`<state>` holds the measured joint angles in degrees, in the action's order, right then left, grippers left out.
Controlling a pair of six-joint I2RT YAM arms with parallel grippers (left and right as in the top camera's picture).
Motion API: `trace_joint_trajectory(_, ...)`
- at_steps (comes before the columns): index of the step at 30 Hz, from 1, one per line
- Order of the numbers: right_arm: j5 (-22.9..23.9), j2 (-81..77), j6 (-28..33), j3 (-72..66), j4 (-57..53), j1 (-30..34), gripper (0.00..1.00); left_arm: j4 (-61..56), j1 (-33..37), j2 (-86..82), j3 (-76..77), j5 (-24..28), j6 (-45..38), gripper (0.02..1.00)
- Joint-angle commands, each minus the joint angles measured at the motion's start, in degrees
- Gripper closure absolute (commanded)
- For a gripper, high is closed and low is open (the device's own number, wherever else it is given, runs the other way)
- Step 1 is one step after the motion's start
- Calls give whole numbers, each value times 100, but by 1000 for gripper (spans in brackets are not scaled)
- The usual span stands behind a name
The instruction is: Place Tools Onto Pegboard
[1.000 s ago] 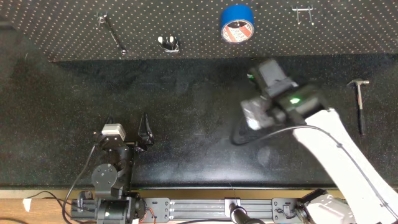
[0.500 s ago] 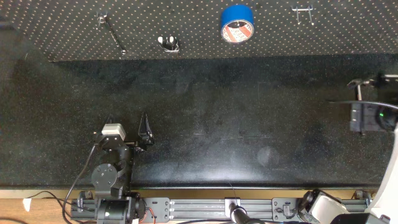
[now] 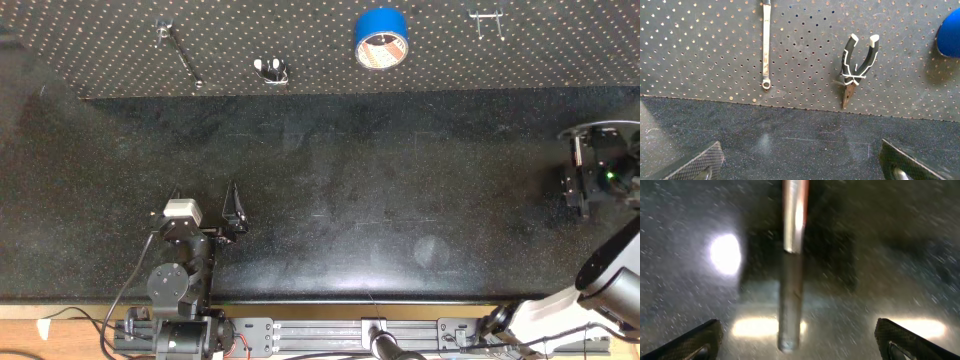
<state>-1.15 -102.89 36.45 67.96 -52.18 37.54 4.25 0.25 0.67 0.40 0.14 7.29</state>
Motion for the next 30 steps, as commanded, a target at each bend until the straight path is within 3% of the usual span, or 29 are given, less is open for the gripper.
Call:
trace_joint_trajectory(1, 55, -343, 118, -28, 175, -35, 1, 44, 11, -46, -9, 57, -72, 23)
trace_joint_trajectory(4, 68, -422, 120, -28, 197, -35, 5, 44, 11, -46, -9, 57, -72, 23)
trace_joint_trajectory(5, 68, -422, 138, -28, 190, -35, 97, 44, 11, -46, -9, 57, -72, 23)
trace_joint_trajectory(9, 68, -422, 138, -31, 175, -35, 711, 44, 11, -46, -9, 57, -72, 20)
trace_joint_trajectory(11, 63, -415, 136, -31, 175, -35, 921, 44, 11, -46, -9, 57, -72, 23)
trace_joint_trajectory(14, -111, -59, 133, -31, 125, -35, 925, 44, 11, -48, -9, 57, -72, 23)
trace_joint_trajectory(20, -2455, 2564, 138, -13, -1434, -297, 925, 44, 11, -46, -9, 57, -72, 23)
trace_joint_trajectory(24, -3150, 3095, -85, 282, -1596, -1244, 925, 44, 11, -46, -9, 57, -72, 20)
trace_joint_trajectory(30, -3447, 3095, -372, 643, -1047, -1888, 928, 44, 11, -46, -9, 57, -72, 23)
